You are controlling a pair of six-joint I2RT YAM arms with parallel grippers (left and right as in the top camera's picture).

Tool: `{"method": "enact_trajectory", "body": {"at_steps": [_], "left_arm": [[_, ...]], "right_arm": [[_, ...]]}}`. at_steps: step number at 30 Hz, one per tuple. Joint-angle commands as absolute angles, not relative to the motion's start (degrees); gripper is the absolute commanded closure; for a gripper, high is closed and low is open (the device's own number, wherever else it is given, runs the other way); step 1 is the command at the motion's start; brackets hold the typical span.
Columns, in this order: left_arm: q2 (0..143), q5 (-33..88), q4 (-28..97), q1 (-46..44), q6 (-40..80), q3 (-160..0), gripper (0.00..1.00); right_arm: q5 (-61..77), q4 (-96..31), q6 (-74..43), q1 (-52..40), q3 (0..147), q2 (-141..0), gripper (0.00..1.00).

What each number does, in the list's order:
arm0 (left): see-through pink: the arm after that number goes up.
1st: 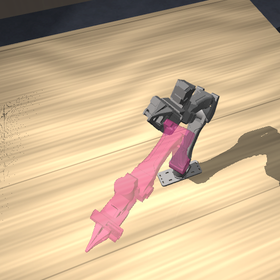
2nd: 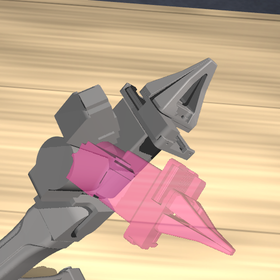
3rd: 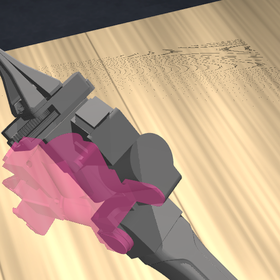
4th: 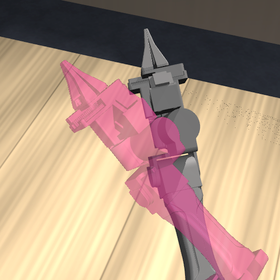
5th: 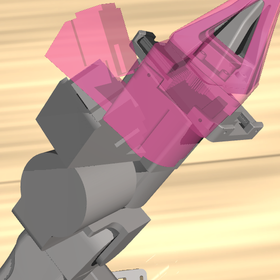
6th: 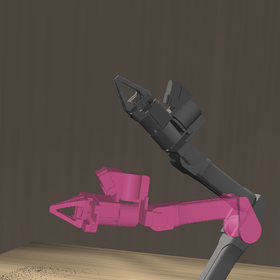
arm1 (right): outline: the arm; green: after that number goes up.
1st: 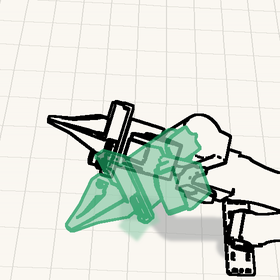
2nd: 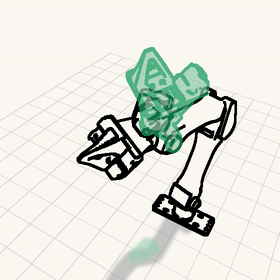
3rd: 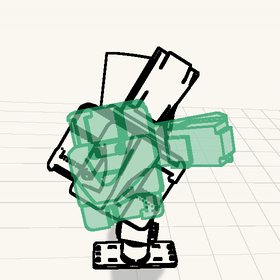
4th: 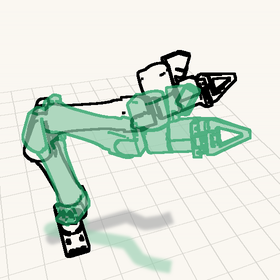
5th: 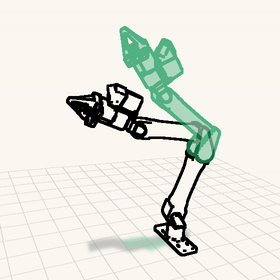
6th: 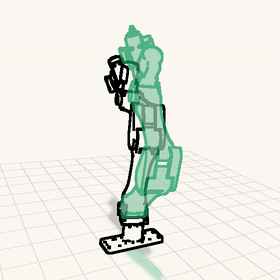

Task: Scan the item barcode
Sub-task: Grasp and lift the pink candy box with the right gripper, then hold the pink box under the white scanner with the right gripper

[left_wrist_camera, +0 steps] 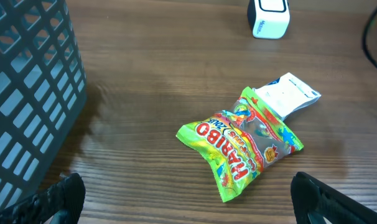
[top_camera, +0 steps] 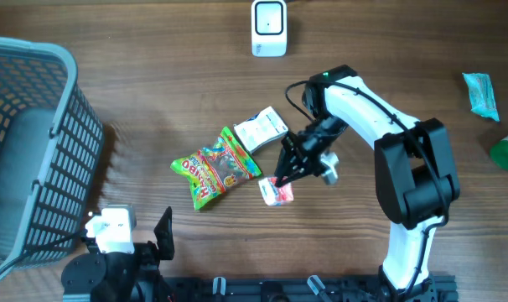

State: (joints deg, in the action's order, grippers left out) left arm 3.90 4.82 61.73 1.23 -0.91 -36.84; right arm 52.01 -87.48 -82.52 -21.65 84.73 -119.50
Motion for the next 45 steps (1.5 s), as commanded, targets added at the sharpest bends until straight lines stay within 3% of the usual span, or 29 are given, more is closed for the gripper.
{"method": "enact_trajectory", "body": {"at_steps": [1,5,8,13,15,19,24,31,34,41,45], "left_arm": [[3.92,5.74,61.56,1.39,-0.16,-36.53,0.00],[3.92,5.72,61.56,1.39,-0.14,-36.51,0.00],[3.92,5.74,61.56,1.39,-0.14,-36.51,0.00],[3.92,5.72,61.56,1.39,-0.14,-36.51,0.00],[3.92,5.74,61.56,1.39,-0.14,-36.53,0.00],[3.92,5.72,61.56,1.39,-0.14,-36.51,0.00],[3.92,5.72,61.56,1.39,-0.14,-36.51,0.00],[3.92,5.74,61.56,1.39,-0.14,-36.51,0.00],[3.92,5.74,61.56,1.39,-0.14,-36.51,0.00],[3.92,5.74,61.56,1.39,-0.14,-36.51,0.00],[3.92,5.74,61.56,1.39,-0.16,-36.51,0.00]], "right_arm": [[50.19,-91.05,-54.83,-21.67,85.41,-119.79,0.96],[59.90,-92.23,-43.59,-21.85,86.61,-118.17,0.96],[67.24,-81.43,-48.69,-21.56,88.58,-117.58,0.96],[66.76,-34.98,-76.88,-21.52,88.92,-117.58,0.96],[56.95,-16.99,-84.75,-21.52,88.92,-117.58,0.96],[33.80,5.93,-77.47,-21.52,88.92,-117.58,0.95],[10.63,9.58,-79.81,-21.52,88.90,-118.98,0.96],[9.93,30.50,-97.51,-20.36,88.95,-129.51,0.96],[8.58,32.53,-105.71,-20.16,88.97,-133.80,0.95],[6.61,33.50,-105.60,-20.16,89.06,-135.81,0.95],[7.49,42.13,-94.24,-20.01,89.82,-135.72,0.95]]}}
